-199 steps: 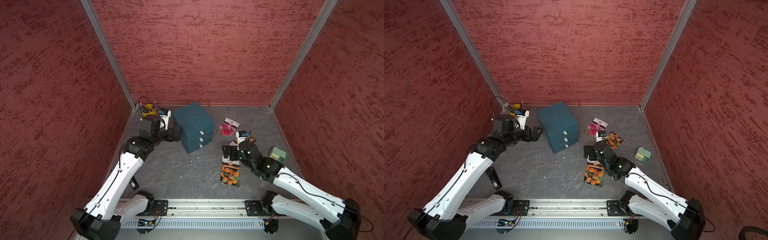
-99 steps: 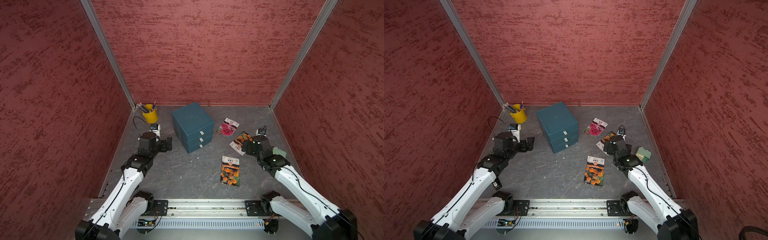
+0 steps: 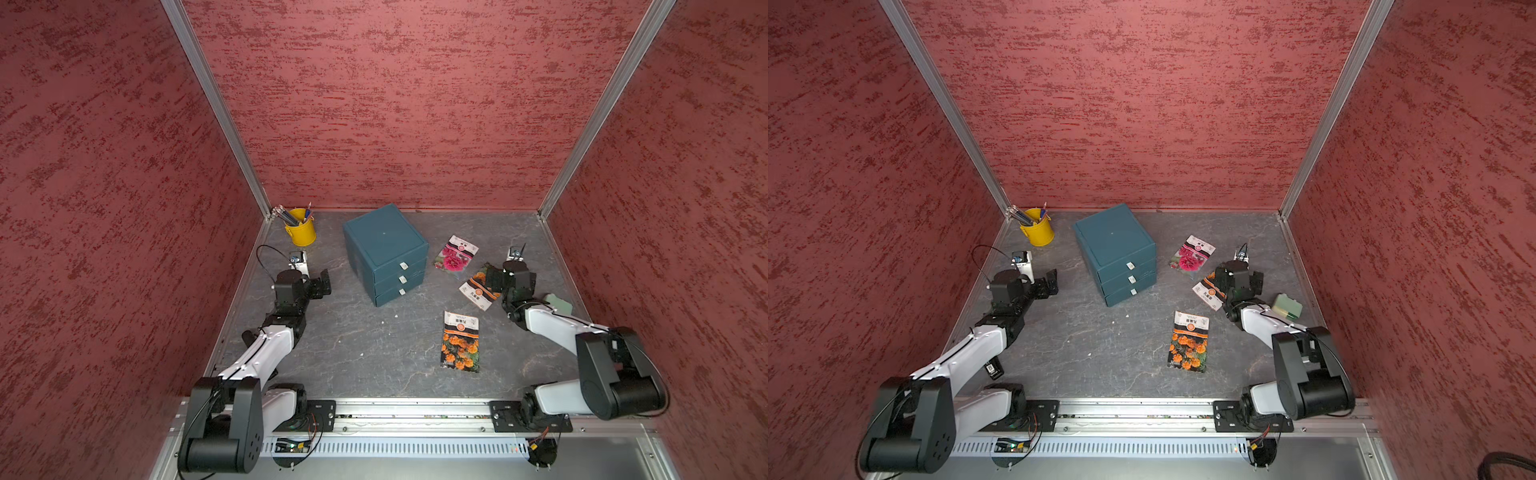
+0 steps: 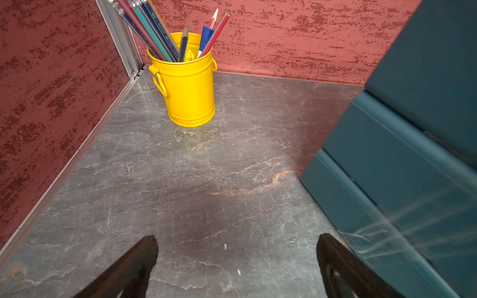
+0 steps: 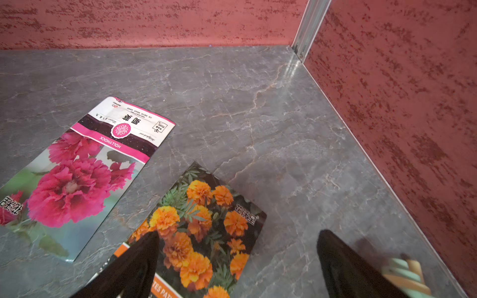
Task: Take the seed bags out of the drawer
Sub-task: Reset both arms
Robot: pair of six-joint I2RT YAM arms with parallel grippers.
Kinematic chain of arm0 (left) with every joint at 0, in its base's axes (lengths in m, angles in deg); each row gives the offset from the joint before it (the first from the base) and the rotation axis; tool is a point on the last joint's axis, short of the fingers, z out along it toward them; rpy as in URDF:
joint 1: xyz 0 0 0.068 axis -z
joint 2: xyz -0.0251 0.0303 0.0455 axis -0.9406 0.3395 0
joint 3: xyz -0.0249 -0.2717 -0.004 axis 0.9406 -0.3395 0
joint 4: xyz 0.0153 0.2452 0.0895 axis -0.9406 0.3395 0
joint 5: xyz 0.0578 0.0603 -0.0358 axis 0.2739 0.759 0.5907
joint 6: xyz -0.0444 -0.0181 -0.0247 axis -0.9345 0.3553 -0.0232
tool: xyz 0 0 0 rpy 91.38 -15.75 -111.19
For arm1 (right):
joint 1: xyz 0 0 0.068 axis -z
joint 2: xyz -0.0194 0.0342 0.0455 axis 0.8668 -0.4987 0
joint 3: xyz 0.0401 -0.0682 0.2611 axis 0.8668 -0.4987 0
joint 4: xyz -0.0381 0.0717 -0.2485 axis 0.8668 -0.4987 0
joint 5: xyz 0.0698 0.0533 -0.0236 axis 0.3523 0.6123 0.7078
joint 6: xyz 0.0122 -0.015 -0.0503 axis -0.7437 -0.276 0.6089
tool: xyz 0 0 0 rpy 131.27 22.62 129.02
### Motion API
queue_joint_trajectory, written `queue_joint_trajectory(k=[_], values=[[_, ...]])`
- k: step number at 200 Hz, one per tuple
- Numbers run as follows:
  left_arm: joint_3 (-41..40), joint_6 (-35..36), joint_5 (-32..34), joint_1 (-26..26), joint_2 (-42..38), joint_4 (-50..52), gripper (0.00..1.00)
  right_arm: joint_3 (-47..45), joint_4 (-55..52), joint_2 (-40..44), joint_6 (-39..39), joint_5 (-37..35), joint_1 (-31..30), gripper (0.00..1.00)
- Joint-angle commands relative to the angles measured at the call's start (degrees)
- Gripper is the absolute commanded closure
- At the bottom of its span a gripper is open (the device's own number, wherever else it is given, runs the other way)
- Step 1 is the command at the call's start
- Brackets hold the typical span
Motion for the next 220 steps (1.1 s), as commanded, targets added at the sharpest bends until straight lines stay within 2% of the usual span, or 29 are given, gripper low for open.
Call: queue_joint_trajectory(k=[1, 27, 36, 63, 82, 100, 110, 147, 192, 220], values=[[-1.2, 0.7, -3.3, -0.9, 3.8, -14.3, 0.00, -0.1, 11.3, -2.4, 3.6, 1.5, 0.6, 0.01], [-1.8, 1.2, -4.7, -2.0, 9.7, -21.4, 0.00, -2.9, 21.0, -5.4, 4.8, 5.2, 2.4, 0.01], [-1.9, 1.5, -4.9, -2.1, 11.4, -23.6, 0.00, -2.4, 18.7, -4.9, 4.1, 6.5, 2.9, 0.01], [-3.2, -0.2, -4.4, -3.0, 16.4, -30.5, 0.00, -6.2, 25.1, -4.1, 3.8, 8.3, 3.7, 0.01], [-3.9, 0.5, -4.5, -2.4, 19.7, -34.9, 0.00, -8.3, 28.4, -4.2, 3.5, 12.3, 5.0, 0.01], [-4.2, 1.4, -3.6, -1.5, 20.8, -36.4, 0.00, -11.9, 38.9, -7.5, 4.0, 12.9, 5.3, 0.01], [-4.2, 1.3, -3.2, -1.4, 20.9, -36.6, 0.00, -11.4, 34.7, -5.9, 3.3, 12.8, 5.3, 0.01], [-2.6, 0.8, -0.5, -1.2, 21.1, -33.8, 0.00, -11.4, 35.8, -6.4, 3.0, 11.0, 5.2, 0.01], [-3.3, 0.1, 4.1, -0.4, 21.1, -35.2, 0.00, -11.1, 35.4, -6.7, 2.9, 10.9, 5.2, 0.01], [-3.2, 0.3, 4.3, -0.2, 21.2, -35.3, 0.00, -11.1, 35.6, -6.8, 2.9, 10.8, 5.2, 0.01]])
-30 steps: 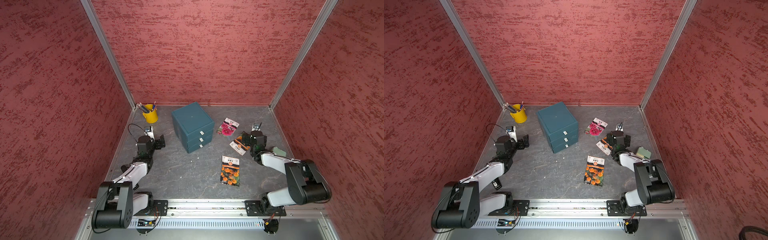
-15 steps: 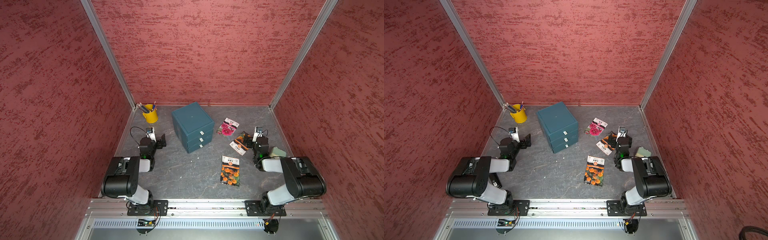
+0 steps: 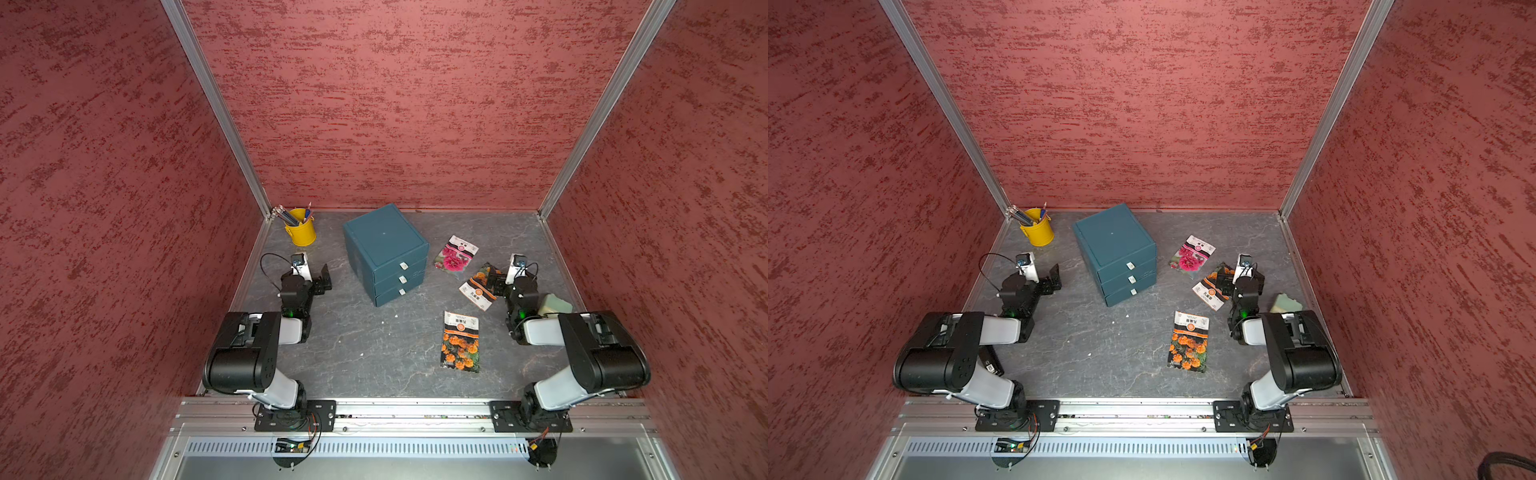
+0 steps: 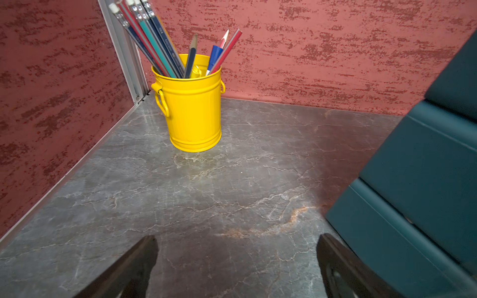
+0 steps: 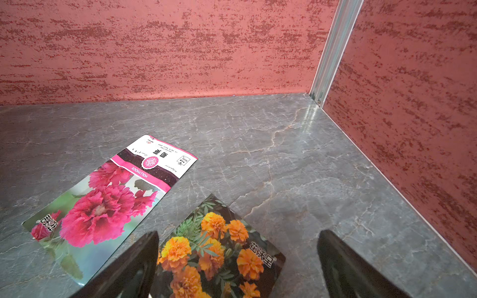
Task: Take the seed bags out of the drawer
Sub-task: Reset both arms
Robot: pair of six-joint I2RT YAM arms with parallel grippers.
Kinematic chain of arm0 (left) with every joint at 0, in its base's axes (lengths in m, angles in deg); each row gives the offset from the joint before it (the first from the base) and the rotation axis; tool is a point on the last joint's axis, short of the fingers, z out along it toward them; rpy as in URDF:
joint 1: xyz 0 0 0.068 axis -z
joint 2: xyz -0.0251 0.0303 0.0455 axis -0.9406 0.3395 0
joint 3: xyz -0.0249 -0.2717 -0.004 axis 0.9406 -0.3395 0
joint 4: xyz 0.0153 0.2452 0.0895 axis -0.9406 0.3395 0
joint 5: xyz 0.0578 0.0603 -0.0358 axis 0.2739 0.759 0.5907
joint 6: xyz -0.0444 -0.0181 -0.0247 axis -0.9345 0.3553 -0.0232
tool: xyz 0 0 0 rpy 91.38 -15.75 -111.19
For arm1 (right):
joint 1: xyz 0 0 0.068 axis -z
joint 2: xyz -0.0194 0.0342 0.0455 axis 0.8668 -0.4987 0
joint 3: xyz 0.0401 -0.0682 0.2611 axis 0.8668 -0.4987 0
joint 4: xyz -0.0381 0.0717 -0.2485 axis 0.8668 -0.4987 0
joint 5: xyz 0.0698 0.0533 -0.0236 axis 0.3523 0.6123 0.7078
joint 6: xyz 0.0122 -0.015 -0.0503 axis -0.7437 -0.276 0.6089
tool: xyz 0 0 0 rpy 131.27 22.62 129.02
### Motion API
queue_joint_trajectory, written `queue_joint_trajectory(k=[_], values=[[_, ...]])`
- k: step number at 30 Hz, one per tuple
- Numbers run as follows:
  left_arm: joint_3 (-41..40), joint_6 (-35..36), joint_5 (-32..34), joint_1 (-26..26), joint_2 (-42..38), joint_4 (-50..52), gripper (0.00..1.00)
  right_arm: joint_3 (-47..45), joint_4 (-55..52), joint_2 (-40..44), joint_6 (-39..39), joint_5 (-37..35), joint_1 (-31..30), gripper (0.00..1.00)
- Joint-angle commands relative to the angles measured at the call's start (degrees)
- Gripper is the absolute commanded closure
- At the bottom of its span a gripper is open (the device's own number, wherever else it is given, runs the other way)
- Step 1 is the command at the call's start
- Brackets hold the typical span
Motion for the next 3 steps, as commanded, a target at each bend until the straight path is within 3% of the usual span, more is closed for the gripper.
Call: queue_joint_trajectory(k=[1, 3], values=[[0.5, -0.1, 1.9, 0.5, 0.3, -1.4, 0.00, 0.4, 1.8, -0.2, -0.4, 0.3, 0.3, 0.01], [0.5, -0.1, 1.9, 0.4, 0.2, -1.3, 0.00, -0.4, 3.5, -0.2, -0.1, 0.7, 0.3, 0.01]])
